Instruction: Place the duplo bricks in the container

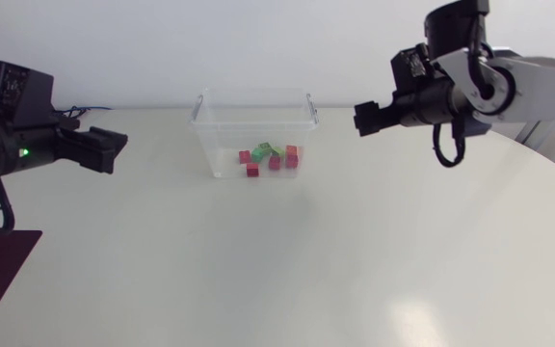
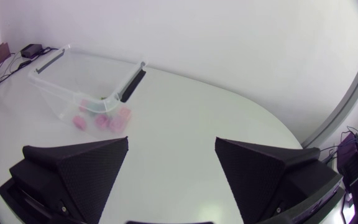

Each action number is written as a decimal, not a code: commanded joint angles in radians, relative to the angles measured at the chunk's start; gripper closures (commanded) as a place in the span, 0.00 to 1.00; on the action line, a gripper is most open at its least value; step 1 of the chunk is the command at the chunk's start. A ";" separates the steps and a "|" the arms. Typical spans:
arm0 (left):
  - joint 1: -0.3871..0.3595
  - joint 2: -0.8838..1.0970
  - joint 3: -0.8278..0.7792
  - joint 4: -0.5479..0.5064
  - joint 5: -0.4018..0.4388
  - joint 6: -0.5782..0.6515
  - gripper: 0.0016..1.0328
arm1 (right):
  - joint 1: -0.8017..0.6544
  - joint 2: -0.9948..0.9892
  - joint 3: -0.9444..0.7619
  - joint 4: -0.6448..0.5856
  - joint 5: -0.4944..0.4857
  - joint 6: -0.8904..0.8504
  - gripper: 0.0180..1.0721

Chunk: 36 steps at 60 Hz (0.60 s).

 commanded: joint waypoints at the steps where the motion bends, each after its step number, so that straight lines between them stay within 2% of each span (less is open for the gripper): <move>1: 0.011 -0.060 -0.075 0.030 0.000 0.022 0.04 | -0.026 -0.097 -0.105 0.043 0.007 -0.028 0.04; 21: 0.060 -0.287 -0.277 0.139 0.000 0.025 0.04 | -0.114 -0.514 -0.502 0.187 0.018 -0.085 0.04; 36: 0.083 -0.405 -0.374 0.151 0.000 0.025 0.04 | -0.186 -0.841 -0.702 0.184 0.018 -0.115 0.04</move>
